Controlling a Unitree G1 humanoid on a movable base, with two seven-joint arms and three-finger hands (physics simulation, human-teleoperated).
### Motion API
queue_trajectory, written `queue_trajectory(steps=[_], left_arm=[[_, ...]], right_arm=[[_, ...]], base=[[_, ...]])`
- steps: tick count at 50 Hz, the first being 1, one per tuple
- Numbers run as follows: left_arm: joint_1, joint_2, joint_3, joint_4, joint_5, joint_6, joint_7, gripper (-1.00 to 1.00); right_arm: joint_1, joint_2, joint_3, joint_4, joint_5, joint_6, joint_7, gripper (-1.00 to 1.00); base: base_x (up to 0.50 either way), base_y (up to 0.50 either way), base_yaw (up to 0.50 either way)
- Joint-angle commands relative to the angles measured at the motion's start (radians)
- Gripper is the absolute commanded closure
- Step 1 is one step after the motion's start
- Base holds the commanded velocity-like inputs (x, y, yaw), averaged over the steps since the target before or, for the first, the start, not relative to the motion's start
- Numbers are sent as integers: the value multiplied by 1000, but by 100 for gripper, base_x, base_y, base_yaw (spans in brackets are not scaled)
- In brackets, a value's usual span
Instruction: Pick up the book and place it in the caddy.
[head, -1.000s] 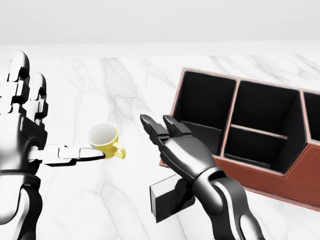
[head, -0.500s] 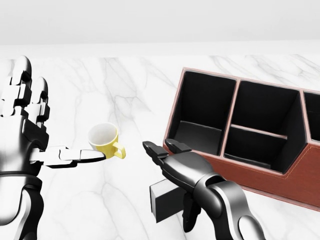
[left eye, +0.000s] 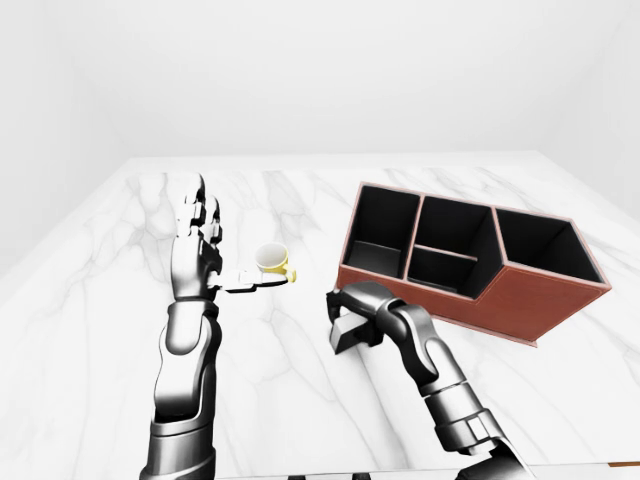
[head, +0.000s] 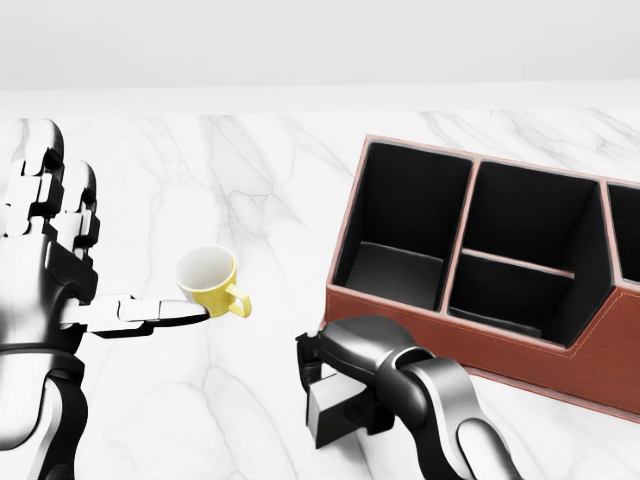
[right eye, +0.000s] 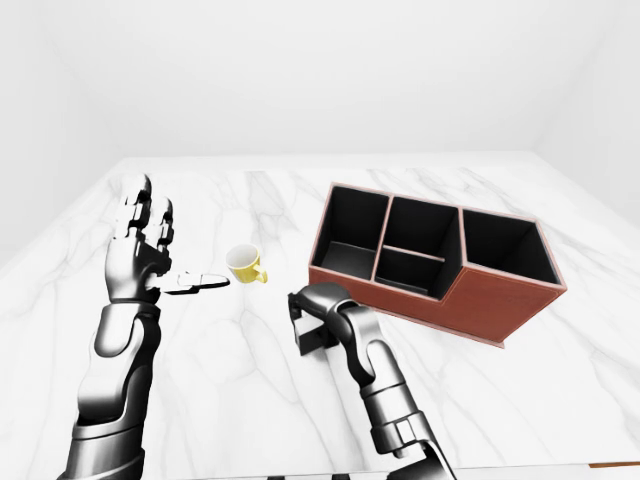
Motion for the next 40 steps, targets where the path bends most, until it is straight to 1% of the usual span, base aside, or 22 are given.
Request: queue_trajectory(steps=[1, 9, 15, 20, 32, 40], left_arm=[[2, 1, 3, 4, -8, 0, 3, -100], [8, 0, 1, 1, -8, 0, 4, -100], [16, -2, 2, -9, -11, 0, 4, -100], [18, -3, 1, -11, -11, 0, 3, -100], [9, 3, 8, -30, -14, 0, 4, -100], [11, 1, 6, -46, -12, 0, 6, -100]], right_arm=[[-4, -9, -4, 64, -23, 0, 0, 100], [1, -10, -12, 42, -12, 0, -3, 100], [11, -2, -18, -18, 24, 0, 22, 100], [20, -3, -32, -120, 104, 0, 89, 100], [4, -41, -91, -338, 289, 0, 91, 100], [-31, -65, -114, -363, 316, 0, 91, 100]], base=[[0, 0, 0], [0, 0, 0], [0, 0, 0], [0, 0, 0], [0, 0, 0], [0, 0, 0]])
